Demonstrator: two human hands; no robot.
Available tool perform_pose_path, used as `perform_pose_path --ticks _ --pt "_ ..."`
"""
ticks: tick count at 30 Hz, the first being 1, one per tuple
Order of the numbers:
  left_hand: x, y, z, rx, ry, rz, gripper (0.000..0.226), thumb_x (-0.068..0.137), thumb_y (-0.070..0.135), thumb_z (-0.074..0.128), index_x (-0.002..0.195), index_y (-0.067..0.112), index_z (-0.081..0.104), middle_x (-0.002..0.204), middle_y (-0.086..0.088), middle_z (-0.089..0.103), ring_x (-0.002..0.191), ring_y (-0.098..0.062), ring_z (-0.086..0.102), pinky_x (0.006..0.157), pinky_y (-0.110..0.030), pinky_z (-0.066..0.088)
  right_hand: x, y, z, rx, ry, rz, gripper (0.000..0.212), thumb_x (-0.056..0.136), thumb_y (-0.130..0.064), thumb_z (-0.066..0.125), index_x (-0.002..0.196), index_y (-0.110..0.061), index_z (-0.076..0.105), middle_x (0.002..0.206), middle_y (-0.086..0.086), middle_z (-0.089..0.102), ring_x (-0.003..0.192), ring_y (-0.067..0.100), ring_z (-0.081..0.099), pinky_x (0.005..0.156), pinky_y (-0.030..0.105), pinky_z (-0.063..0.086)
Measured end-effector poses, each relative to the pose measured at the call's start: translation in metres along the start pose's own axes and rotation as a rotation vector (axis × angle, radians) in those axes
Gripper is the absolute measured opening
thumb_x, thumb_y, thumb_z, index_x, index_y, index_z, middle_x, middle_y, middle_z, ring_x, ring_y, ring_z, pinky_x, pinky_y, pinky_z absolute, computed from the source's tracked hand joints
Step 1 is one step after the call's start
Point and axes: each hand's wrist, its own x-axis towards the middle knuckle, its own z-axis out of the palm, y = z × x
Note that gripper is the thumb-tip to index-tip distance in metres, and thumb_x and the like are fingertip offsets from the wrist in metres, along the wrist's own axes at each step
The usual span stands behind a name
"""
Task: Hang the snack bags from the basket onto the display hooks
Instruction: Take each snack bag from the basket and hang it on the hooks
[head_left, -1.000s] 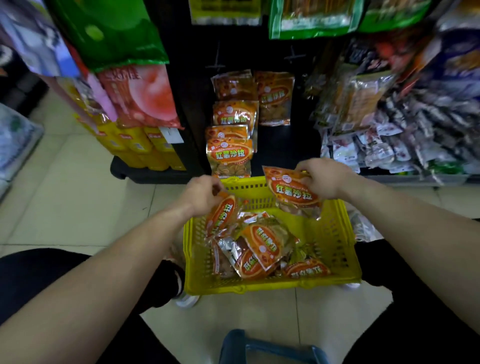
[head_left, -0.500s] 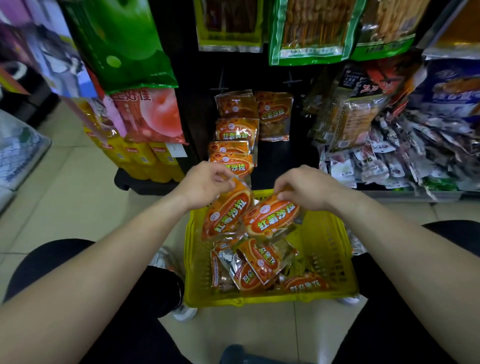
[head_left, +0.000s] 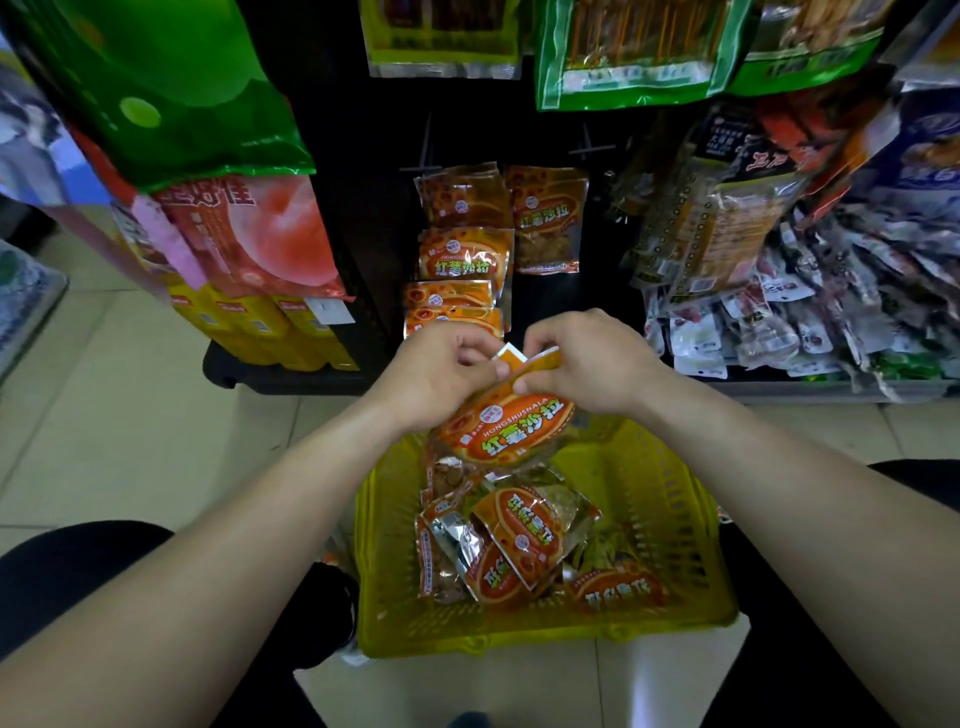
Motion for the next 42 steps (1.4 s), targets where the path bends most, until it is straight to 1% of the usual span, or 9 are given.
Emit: perform_pose_path --ticks 6,12,18,20,24,28,32,37,42 --pt "0.005 -0.003 -0.005 -0.008 -0.083 0.017 0.012 0.090 0.019 0.072 0.096 0.030 0.074 0.085 0.009 0.078 0.084 -0.007 0.073 0.079 -0.024 0.058 0.008 0.004 0.000 0.002 -0.010 -0.010 0.035 0.070 -0.055 0.079 0.072 -0.028 0.057 0.080 -0.010 0.054 0.076 0.010 0.054 0.059 0.032 0.041" --pt "0.002 -0.008 -0.006 0.274 -0.053 0.057 0.002 0.089 0.032 0.073 0.087 0.032 0.072 0.082 0.011 0.070 0.078 0.000 0.065 0.069 -0.021 0.050 0.007 0.007 -0.004 0.014 -0.026 0.084 0.040 0.068 -0.063 0.076 0.068 -0.028 0.056 0.066 -0.012 0.061 0.069 0.005 0.061 0.053 0.027 0.037" --pt "-0.002 -0.005 -0.003 0.235 0.056 0.028 0.016 0.090 0.026 0.073 0.076 0.025 0.067 0.078 0.004 0.069 0.076 -0.010 0.066 0.066 -0.023 0.050 0.001 0.005 -0.001 0.021 0.222 0.168 0.056 0.067 -0.064 0.077 0.102 -0.033 0.047 0.098 -0.012 0.053 0.083 0.012 0.054 0.067 0.034 0.046" --pt "-0.003 -0.005 -0.002 0.226 0.066 0.017 0.016 0.090 0.025 0.073 0.076 0.028 0.066 0.077 0.004 0.069 0.075 -0.009 0.066 0.066 -0.023 0.049 0.000 0.006 -0.001 0.002 0.271 0.238 0.051 0.071 -0.064 0.074 0.094 -0.028 0.047 0.090 -0.012 0.056 0.078 0.013 0.055 0.063 0.033 0.045" --pt "-0.004 -0.006 0.001 0.209 0.068 0.020 0.013 0.089 0.020 0.073 0.084 0.031 0.069 0.080 0.007 0.069 0.078 -0.009 0.066 0.071 -0.026 0.052 0.000 0.004 0.004 0.208 0.093 0.208 0.028 0.088 -0.048 0.065 0.074 -0.023 0.065 0.070 -0.007 0.069 0.071 0.013 0.067 0.066 0.037 0.055" --pt "-0.003 -0.008 0.008 0.197 0.078 0.027 0.016 0.089 0.015 0.073 0.103 0.023 0.073 0.088 0.008 0.069 0.083 -0.007 0.065 0.076 -0.021 0.051 -0.001 -0.007 0.010 0.315 0.035 0.153 0.039 0.095 -0.046 0.055 0.074 -0.017 0.071 0.070 -0.001 0.072 0.063 0.010 0.068 0.068 0.040 0.057" --pt "-0.002 -0.008 0.014 0.208 0.062 0.057 0.020 0.088 0.016 0.073 0.086 0.036 0.069 0.090 0.004 0.070 0.086 -0.008 0.063 0.071 -0.024 0.048 -0.001 -0.010 0.010 0.326 0.028 0.143 0.045 0.093 -0.053 0.055 0.070 -0.019 0.072 0.062 -0.001 0.070 0.059 0.008 0.067 0.063 0.039 0.057" --pt "-0.001 -0.009 0.018 0.095 0.046 0.043 0.011 0.085 0.015 0.076 0.095 0.020 0.077 0.079 0.001 0.066 0.069 0.002 0.054 0.062 -0.012 0.040 0.002 -0.007 0.009 0.388 -0.030 0.160 0.033 0.094 -0.042 0.060 0.080 -0.016 0.075 0.067 0.000 0.072 0.065 0.009 0.071 0.069 0.042 0.060" --pt "-0.002 -0.009 0.022 0.046 0.003 -0.030 0.044 0.084 0.018 0.079 0.126 0.020 0.068 0.102 0.006 0.072 0.098 -0.011 0.065 0.080 -0.010 0.046 0.006 -0.003 0.010 0.380 -0.045 0.169 0.027 0.092 -0.020 0.055 0.072 -0.015 0.072 0.065 -0.002 0.071 0.064 0.011 0.070 0.068 0.041 0.059"
